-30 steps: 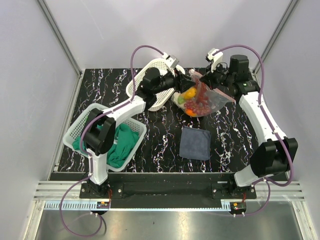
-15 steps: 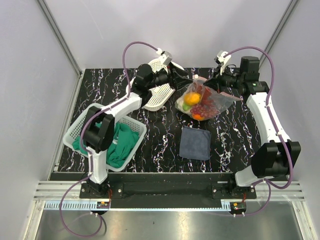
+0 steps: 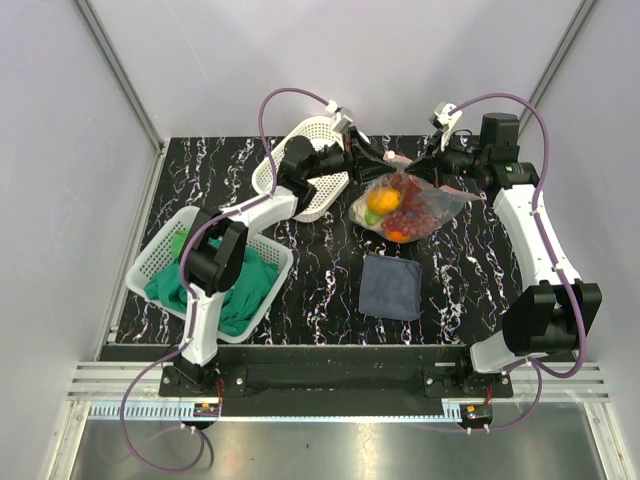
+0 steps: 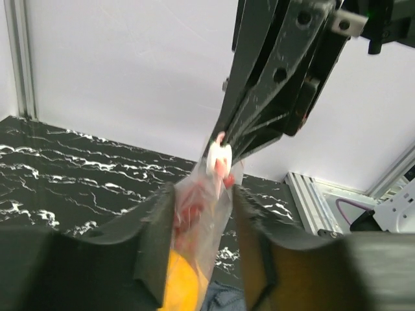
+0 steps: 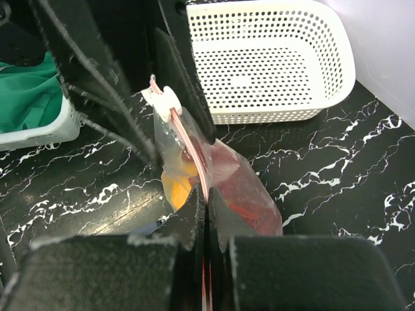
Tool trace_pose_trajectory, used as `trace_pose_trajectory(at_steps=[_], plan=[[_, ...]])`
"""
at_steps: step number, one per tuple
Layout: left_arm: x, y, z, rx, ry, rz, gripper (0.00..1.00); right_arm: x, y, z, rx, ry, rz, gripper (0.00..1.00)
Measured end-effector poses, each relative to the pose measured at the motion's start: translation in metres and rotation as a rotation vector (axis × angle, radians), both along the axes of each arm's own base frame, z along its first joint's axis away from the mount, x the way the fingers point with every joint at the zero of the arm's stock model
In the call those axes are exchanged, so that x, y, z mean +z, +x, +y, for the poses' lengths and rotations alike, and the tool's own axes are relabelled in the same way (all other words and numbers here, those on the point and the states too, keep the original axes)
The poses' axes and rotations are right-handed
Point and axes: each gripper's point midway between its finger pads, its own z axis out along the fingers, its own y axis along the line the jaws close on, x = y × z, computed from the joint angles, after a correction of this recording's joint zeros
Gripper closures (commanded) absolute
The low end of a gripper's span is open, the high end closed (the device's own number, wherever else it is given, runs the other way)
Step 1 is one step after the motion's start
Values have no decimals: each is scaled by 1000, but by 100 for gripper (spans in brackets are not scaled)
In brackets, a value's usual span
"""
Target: Open the zip-top bag and remove the fake food
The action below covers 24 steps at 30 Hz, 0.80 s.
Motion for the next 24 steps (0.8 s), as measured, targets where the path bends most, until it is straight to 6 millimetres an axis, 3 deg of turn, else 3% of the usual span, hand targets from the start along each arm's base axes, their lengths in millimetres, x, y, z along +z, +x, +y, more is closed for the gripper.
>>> trace_pose_trajectory(at_steps=[3, 4, 5, 7, 8, 11, 17, 20, 24], plan=[[9, 1, -1, -1, -11, -8, 89, 0, -1, 0, 0, 3, 5, 100], [12, 1, -2, -2, -13, -11, 97, 0, -1, 0, 0, 4, 7, 93], [15, 1, -3, -2, -13, -12, 99, 0, -1, 0, -1, 5, 9, 73], [15, 2, -4, -2, -8, -12, 100, 1, -1, 1, -9, 11, 22, 49], [14, 2, -4, -2, -4, -10, 100, 3, -1, 1, -12, 13, 22, 42], [12, 0, -6, -7, 5, -2, 100, 13, 2, 8, -14, 7, -2, 42], [7, -2, -10, -10, 19, -3, 100, 29, 4, 26, 20, 3, -42, 61], [4, -2, -10, -9, 22, -4, 100, 30, 6, 27, 24, 8, -43, 63], [-1, -3, -9, -11, 30, 4, 100, 27, 8, 30, 42, 15, -29, 76]])
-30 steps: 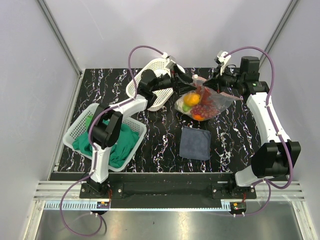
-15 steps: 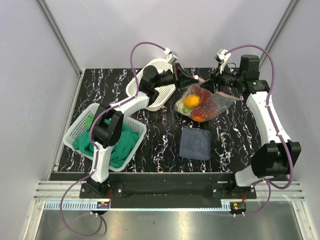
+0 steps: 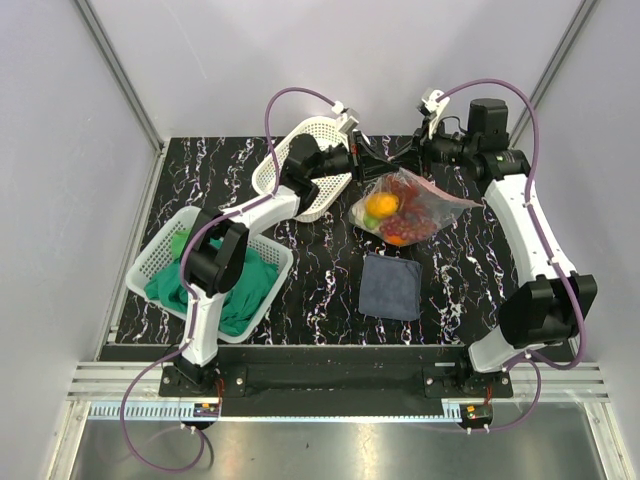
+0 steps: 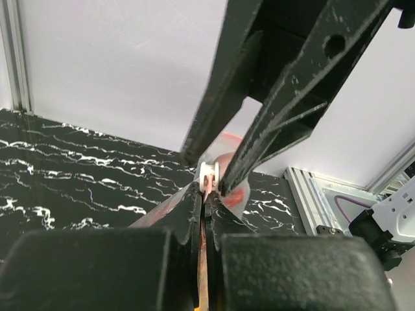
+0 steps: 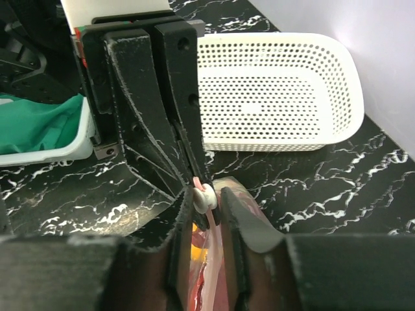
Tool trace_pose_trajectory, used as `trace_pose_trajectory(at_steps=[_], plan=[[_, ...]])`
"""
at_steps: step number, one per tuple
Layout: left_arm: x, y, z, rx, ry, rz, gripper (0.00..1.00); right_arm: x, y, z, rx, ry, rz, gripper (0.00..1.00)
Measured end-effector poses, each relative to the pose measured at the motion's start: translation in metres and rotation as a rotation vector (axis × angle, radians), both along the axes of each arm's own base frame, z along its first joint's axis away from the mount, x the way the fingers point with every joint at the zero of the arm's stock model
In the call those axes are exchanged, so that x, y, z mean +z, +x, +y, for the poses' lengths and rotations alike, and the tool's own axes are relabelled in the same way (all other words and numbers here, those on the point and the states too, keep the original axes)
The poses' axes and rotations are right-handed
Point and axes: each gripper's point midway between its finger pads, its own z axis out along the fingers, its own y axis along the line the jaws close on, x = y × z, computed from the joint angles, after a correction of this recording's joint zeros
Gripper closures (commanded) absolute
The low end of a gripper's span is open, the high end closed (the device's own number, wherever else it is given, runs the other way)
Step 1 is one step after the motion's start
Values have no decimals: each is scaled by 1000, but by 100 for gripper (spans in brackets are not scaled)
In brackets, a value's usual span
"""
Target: Open the zip-top bag and remove the fake food
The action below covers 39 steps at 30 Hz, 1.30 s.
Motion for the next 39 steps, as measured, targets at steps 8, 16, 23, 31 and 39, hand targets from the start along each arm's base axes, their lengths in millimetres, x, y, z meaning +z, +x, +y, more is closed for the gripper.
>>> trace_pose_trajectory(at_steps=[8, 16, 23, 31, 39], plan=[[-7, -1, 1, -2, 11, 12, 100, -7, -2, 4, 30, 14, 31, 80], [-5, -2, 2, -9, 3, 10, 100, -7, -4, 6, 57, 32, 40, 76], [-5, -3, 3, -19, 3, 9, 91, -6, -4, 7, 67, 37, 39, 100], [-4, -6, 4, -36, 2, 16, 72, -5, -4, 7, 61, 34, 38, 100], [-4, -9, 4, -53, 4, 30, 99, -4, -4, 7, 60, 34, 37, 100]])
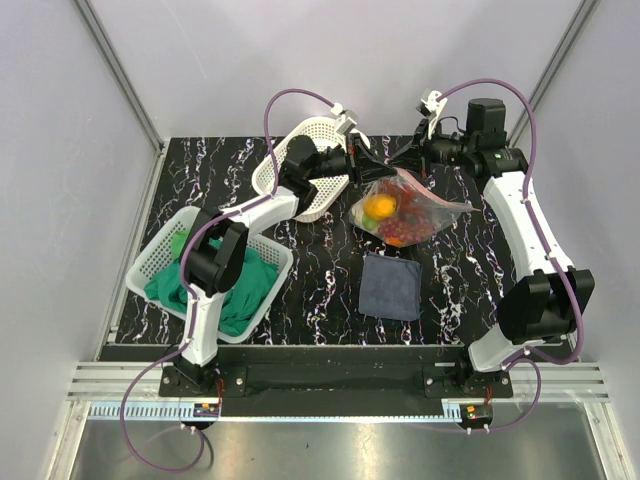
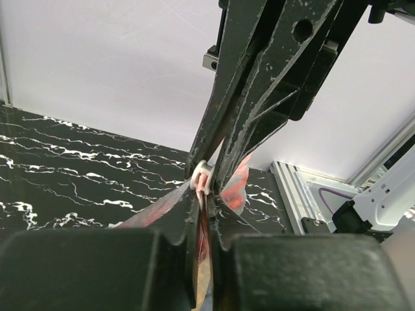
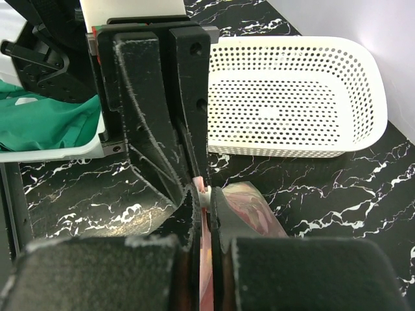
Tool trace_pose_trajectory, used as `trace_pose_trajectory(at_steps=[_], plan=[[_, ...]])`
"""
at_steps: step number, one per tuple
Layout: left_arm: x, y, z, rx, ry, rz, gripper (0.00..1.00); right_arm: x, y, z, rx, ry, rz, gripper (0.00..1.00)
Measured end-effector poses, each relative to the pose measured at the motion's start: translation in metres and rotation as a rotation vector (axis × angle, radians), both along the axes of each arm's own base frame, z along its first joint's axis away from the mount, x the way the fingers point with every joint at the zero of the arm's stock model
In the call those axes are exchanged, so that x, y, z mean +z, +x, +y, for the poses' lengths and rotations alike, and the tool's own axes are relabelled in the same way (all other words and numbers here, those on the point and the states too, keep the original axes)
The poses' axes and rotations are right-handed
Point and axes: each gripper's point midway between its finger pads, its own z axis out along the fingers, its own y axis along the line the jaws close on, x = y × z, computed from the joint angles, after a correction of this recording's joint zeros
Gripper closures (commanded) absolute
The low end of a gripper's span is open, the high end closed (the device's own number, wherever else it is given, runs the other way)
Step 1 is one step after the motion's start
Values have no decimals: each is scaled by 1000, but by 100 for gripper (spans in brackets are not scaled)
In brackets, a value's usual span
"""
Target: Open the zip-top bag and remove the fake food
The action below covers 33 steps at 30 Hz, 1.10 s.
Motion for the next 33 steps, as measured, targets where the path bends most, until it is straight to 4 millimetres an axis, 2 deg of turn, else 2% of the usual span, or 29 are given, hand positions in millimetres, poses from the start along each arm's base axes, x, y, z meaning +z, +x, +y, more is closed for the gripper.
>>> trace_pose_trajectory(at_steps=[12, 16, 25, 29, 33], plan=[[1, 1, 7, 15, -27, 29, 100, 1, -2, 3, 2, 0, 1, 100], [1, 1, 11, 24, -51, 65, 100, -3, -9, -2, -27, -13, -11, 100], [5, 29, 32, 160, -119, 134, 100, -15, -17, -37, -258, -46, -15, 100], [7, 38, 39, 193, -133, 153, 100, -34, -30, -58, -422, -42, 14, 100], [10, 44, 39, 184, -151, 174, 100, -52, -54, -79, -569, -35, 20, 100]])
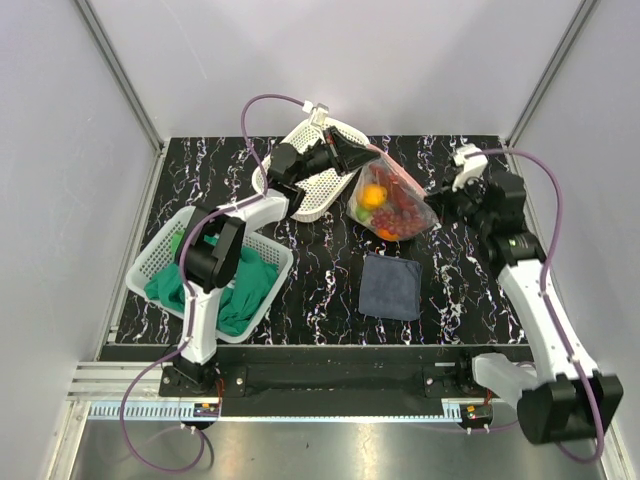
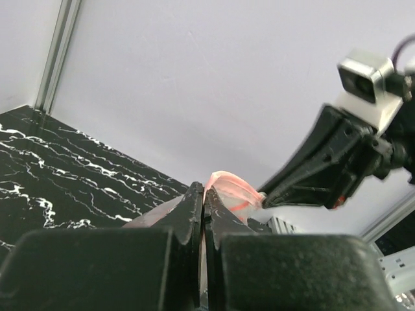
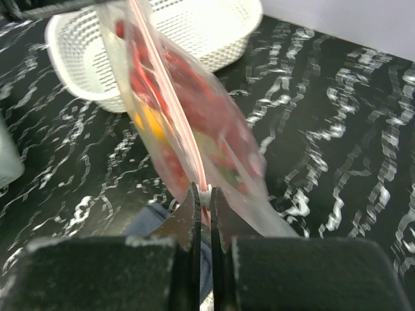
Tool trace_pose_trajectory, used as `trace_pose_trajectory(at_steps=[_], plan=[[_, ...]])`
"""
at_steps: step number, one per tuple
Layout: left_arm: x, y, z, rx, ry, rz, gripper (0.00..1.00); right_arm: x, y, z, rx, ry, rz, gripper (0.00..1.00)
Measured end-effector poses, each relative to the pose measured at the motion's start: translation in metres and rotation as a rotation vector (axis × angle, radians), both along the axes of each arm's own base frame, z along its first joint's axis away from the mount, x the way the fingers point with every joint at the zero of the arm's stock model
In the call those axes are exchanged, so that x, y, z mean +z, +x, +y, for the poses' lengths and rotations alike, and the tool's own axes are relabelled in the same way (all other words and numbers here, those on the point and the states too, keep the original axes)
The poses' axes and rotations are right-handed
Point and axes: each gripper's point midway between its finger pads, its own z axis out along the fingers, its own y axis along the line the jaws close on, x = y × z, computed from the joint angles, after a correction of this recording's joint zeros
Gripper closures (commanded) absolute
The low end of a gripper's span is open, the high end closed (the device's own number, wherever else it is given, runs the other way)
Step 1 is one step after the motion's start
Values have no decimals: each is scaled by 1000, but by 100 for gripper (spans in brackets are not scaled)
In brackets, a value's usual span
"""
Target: Open the zip-top bag and remove the fake food
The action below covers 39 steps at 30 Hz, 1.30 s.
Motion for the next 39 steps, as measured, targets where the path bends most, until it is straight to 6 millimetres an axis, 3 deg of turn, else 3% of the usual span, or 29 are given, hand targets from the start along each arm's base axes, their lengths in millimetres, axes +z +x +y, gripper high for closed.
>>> trace_pose_trajectory(at_steps=[5, 10, 13, 14, 17, 18, 25, 31, 34, 37, 39], plan=[[3, 11, 0, -4, -32, 2, 100, 7, -33, -26, -156, 8, -62, 100], [5, 24, 7, 3, -56, 3, 100, 13, -50, -34, -210, 27, -63, 100], [5, 22, 5, -16, -62, 6, 100, 6, -54, -33, -216, 47, -19, 77], [4, 21, 4, -22, -63, 8, 100, 3, -55, -32, -213, 53, -4, 65], [4, 21, 5, -28, -68, 9, 100, -4, -58, -29, -208, 63, 60, 49], [5, 21, 6, -28, -70, 11, 100, -5, -56, -28, -208, 68, 90, 40], [0, 16, 11, -99, -66, 18, 100, 38, -5, -16, -180, 95, 121, 38], [-3, 10, 11, -138, -49, 24, 100, 63, 30, 7, -52, 118, 123, 44], [-2, 8, 10, -144, -46, 21, 100, 59, 40, 19, 12, 137, 153, 44], [-2, 8, 10, -147, -45, 19, 100, 40, 42, 31, 59, 139, 216, 46], [-2, 7, 9, -149, -45, 18, 100, 29, 41, 41, 85, 131, 252, 56]])
